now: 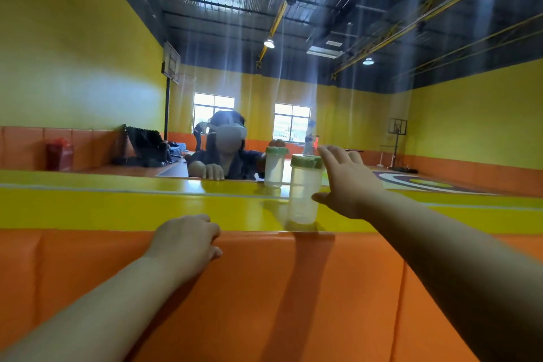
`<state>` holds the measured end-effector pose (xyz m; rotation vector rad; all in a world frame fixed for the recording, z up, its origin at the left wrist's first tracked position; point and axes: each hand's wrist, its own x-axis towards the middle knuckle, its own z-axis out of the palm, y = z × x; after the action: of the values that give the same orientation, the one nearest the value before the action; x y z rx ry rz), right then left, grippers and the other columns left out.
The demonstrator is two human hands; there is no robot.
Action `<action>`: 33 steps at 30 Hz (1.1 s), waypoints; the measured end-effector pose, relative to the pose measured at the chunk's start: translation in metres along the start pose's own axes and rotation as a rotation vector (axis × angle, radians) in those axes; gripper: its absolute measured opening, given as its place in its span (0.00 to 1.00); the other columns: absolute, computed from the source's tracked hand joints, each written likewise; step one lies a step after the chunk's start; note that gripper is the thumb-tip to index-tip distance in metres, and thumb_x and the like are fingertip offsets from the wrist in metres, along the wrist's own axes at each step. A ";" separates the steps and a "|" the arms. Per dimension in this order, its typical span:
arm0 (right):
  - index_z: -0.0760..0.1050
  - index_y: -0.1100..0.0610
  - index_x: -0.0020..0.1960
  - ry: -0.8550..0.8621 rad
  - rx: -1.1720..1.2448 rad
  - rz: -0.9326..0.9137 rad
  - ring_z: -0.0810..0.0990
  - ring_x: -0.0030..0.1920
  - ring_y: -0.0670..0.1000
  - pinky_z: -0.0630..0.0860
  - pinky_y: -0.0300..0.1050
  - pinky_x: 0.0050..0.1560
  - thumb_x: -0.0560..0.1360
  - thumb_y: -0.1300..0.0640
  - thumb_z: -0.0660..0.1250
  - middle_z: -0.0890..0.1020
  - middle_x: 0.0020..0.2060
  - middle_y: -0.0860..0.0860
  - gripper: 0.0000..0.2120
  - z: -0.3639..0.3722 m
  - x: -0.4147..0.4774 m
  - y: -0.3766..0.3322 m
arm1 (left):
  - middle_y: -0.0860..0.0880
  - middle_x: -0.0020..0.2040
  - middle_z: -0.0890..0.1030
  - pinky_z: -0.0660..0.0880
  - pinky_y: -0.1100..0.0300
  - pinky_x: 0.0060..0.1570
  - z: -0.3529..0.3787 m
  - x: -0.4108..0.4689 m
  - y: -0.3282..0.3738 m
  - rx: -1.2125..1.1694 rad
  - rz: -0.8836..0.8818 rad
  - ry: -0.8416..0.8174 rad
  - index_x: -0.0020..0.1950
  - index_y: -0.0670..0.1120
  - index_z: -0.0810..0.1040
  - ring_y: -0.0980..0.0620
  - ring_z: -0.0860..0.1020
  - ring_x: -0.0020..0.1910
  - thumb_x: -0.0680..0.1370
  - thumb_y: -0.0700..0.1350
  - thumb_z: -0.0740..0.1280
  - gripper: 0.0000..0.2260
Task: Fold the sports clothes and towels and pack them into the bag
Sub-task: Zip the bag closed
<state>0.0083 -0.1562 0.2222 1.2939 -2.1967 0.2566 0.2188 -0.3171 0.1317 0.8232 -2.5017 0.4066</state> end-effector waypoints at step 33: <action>0.67 0.51 0.69 0.236 0.482 -0.177 0.70 0.61 0.50 0.66 0.36 0.58 0.68 0.51 0.75 0.65 0.62 0.49 0.32 -0.074 -0.083 -0.057 | 0.57 0.66 0.68 0.71 0.55 0.60 -0.037 -0.093 -0.016 -0.139 0.049 -0.177 0.66 0.56 0.71 0.53 0.72 0.64 0.77 0.57 0.63 0.19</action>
<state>0.1149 -0.0915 0.2289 1.6040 -1.8679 0.8630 0.3073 -0.2693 0.1168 0.7742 -2.6824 0.1791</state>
